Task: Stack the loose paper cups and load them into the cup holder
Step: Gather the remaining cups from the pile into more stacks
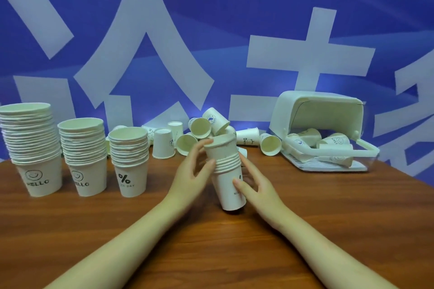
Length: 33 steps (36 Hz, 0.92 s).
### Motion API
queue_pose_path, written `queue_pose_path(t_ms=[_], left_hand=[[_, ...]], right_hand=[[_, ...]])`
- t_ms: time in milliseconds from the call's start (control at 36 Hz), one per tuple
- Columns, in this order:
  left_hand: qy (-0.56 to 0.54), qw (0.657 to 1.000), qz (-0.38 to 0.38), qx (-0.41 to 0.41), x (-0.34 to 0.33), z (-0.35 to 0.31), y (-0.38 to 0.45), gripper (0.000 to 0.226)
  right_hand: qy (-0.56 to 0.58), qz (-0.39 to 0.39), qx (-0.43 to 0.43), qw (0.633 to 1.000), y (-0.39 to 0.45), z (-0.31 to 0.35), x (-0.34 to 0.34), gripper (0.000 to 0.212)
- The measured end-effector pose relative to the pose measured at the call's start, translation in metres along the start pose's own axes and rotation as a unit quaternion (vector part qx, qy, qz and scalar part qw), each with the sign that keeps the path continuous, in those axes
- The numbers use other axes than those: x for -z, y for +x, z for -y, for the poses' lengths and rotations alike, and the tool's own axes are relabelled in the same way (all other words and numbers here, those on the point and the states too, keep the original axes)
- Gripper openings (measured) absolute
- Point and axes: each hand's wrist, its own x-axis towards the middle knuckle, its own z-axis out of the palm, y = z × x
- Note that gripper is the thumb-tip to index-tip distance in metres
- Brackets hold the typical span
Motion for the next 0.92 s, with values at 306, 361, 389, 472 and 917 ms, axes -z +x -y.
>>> queue_pose_path(t_ms=[306, 361, 389, 472, 917], left_hand=[[-0.032, 0.997, 0.027, 0.061, -0.011, 0.015, -0.007, 0.054], [-0.028, 0.997, -0.009, 0.07, -0.009, 0.019, -0.005, 0.056], [-0.016, 0.997, -0.032, 0.071, -0.006, 0.02, -0.003, 0.058], [0.038, 0.995, -0.071, 0.06, 0.012, 0.024, 0.003, 0.071], [0.047, 0.99, -0.101, 0.081, 0.038, 0.05, 0.017, 0.078]], right_hand=[[0.009, -0.031, -0.009, 0.999, 0.004, -0.003, 0.004, 0.044], [-0.005, -0.04, -0.01, 0.999, 0.005, -0.004, 0.003, 0.036], [-0.015, -0.054, -0.014, 0.998, 0.007, -0.006, 0.003, 0.034], [-0.062, -0.11, -0.037, 0.991, 0.021, -0.005, 0.004, 0.033], [-0.526, 0.06, -0.064, 0.846, 0.169, -0.042, 0.002, 0.075]])
